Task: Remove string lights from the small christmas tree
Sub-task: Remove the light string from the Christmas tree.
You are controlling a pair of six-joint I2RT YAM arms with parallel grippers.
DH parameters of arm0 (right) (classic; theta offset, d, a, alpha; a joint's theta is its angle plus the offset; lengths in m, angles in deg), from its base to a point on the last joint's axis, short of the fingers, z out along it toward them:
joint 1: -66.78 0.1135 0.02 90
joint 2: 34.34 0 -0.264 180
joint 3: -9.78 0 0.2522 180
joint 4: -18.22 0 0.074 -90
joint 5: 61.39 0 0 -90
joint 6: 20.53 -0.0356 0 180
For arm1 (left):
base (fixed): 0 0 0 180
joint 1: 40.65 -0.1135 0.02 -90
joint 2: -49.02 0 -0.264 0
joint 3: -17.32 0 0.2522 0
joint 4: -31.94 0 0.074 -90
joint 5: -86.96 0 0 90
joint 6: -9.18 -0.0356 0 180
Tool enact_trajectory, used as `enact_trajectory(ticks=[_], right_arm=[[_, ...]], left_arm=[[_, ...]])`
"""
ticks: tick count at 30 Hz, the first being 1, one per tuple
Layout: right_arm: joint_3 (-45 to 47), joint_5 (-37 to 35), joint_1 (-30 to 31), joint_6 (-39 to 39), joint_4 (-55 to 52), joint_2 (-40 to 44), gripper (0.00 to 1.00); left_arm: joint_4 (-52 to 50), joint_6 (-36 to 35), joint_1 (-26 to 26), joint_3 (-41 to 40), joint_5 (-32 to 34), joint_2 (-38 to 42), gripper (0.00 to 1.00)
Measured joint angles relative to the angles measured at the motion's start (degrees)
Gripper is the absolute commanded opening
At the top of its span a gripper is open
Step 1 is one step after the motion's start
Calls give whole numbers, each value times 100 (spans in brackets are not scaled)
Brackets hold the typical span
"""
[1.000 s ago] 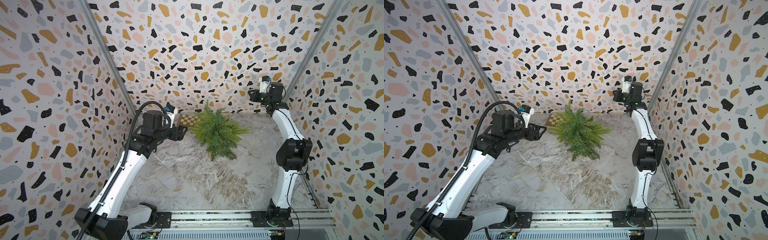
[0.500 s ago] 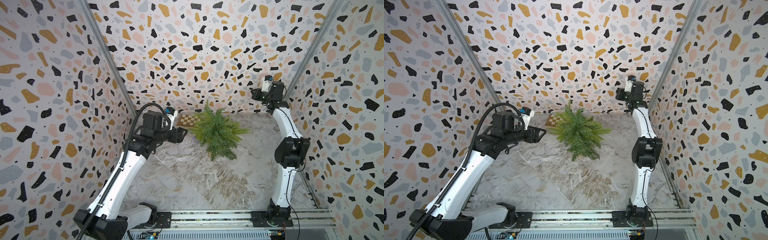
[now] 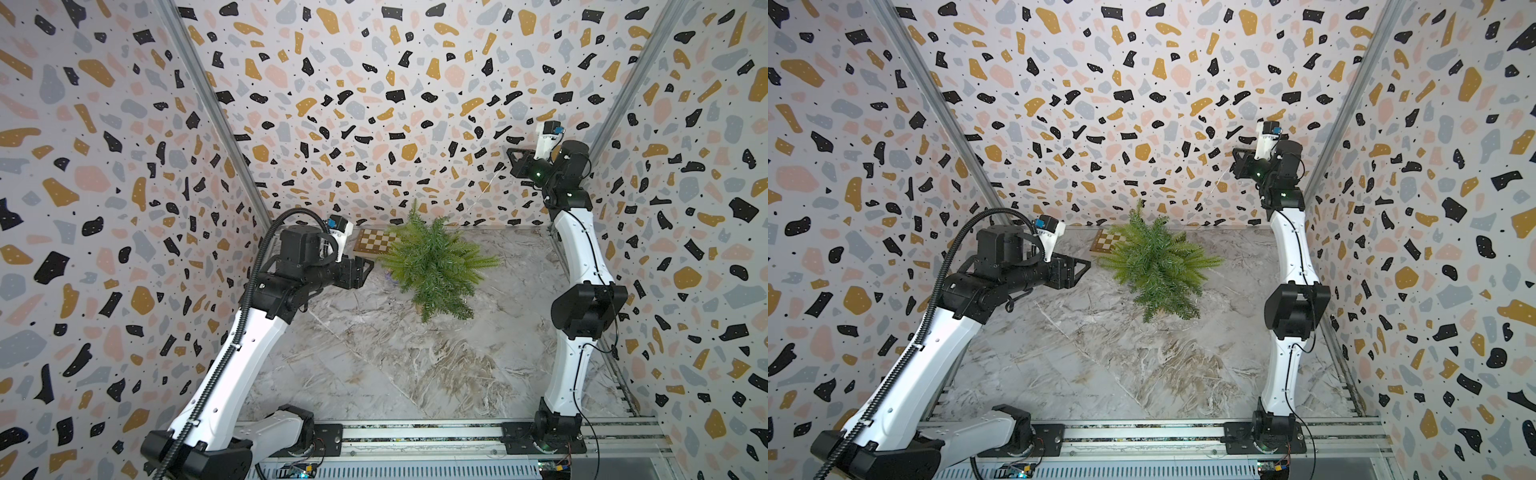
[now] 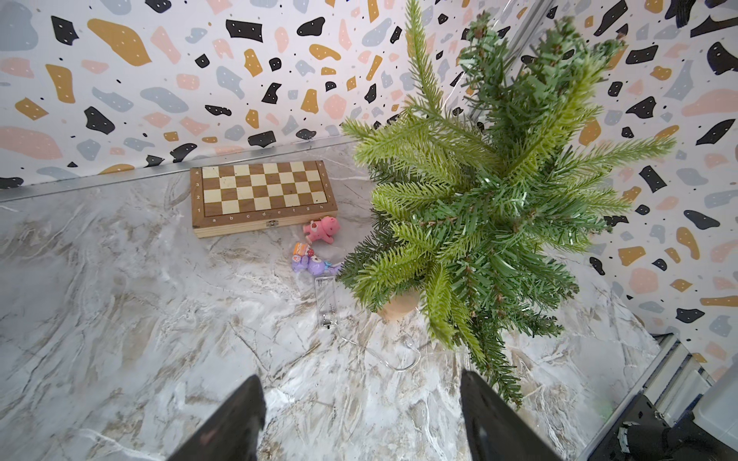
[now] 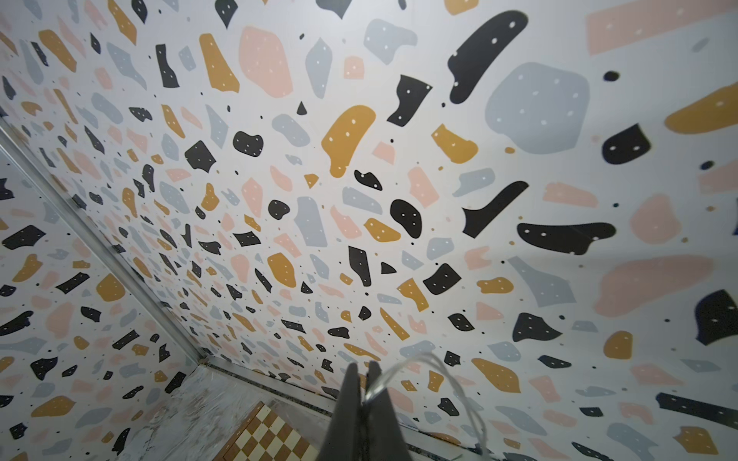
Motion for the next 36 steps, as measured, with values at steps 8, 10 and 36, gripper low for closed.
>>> enact_trajectory(ticks=[8, 10, 36], right_arm=[[-337, 109, 101, -28, 177, 4, 0], [-376, 118, 101, -48, 295, 33, 0], [-452, -232, 98, 238, 234, 101, 0]], left_arm=[[-2, -2, 0, -4, 2, 81, 76], [-2, -2, 0, -7, 2, 94, 76], [-4, 0, 0, -103, 4, 138, 76]])
